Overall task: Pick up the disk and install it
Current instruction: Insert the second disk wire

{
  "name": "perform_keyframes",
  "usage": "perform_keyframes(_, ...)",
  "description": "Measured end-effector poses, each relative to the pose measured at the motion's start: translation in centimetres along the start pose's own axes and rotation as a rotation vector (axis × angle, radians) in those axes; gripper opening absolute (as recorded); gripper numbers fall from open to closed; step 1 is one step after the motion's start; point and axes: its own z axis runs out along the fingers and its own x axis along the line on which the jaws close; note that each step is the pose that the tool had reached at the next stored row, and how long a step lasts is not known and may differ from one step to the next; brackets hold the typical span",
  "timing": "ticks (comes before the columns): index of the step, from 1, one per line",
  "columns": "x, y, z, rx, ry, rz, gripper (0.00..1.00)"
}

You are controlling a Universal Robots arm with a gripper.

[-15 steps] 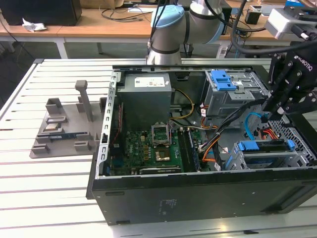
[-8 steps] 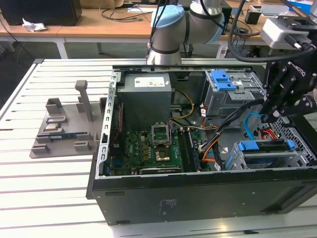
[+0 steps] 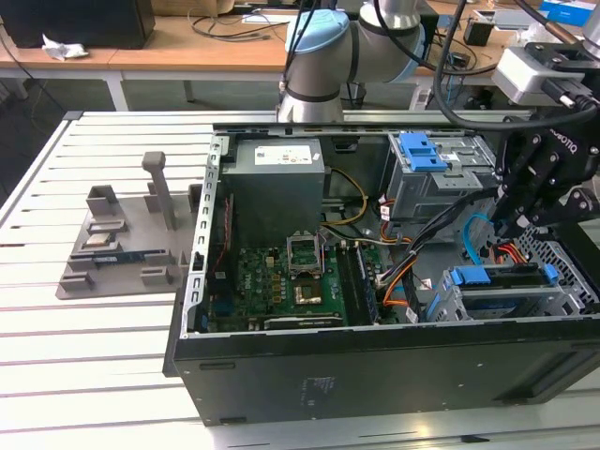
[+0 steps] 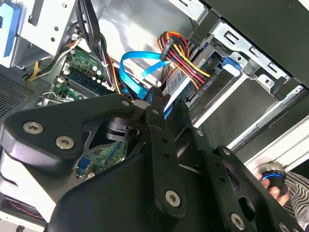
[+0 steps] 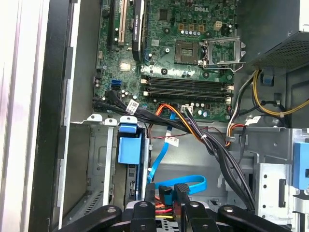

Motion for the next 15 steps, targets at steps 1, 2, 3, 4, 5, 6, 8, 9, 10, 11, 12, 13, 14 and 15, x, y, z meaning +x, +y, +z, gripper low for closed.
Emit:
perform_keyframes(1, 0.0, 0.0, 0.01, 0.0, -0.0001, 0.0, 0.3)
perform_keyframes(2, 0.0, 0.0, 0.01, 0.0, 0.0, 0.0, 0.29)
perform_keyframes(3, 0.0, 0.0, 0.01, 0.0, -0.0001, 0.0, 0.22)
perform_keyframes(4, 0.0, 0.0, 0.01, 0.0, -0.0001, 0.0, 0.22)
perform_keyframes(5, 0.0, 0.0, 0.02, 0.0, -0.0001, 0.0, 0.16)
perform_keyframes(6, 0.0, 0.0, 0.02, 0.0, -0.0001, 0.0, 0.16)
perform_keyframes(8, 0.0, 0.0, 0.02, 0.0, -0.0001, 0.0, 0.16)
perform_keyframes(9, 0.01, 0.0, 0.03, 0.0, -0.0003, 0.0, 0.16)
perform_keyframes(10, 0.08, 0.0, 0.05, 0.0, -0.0007, 0.0, 0.16)
perform_keyframes(11, 0.32, 0.01, 0.03, 0.0, -0.0003, 0.0, 0.16)
perform_keyframes(12, 0.64, 0.03, 0.03, 0.0, -0.0001, 0.0, 0.16)
perform_keyframes(13, 0.81, 0.04, 0.09, 0.0, -0.0004, 0.0, 0.16)
perform_keyframes(14, 1.05, 0.05, 0.27, 0.0, -0.0001, 0.0, 0.16)
perform_keyframes(15, 1.24, 0.05, 0.45, 0.0, -0.0001, 0.0, 0.16)
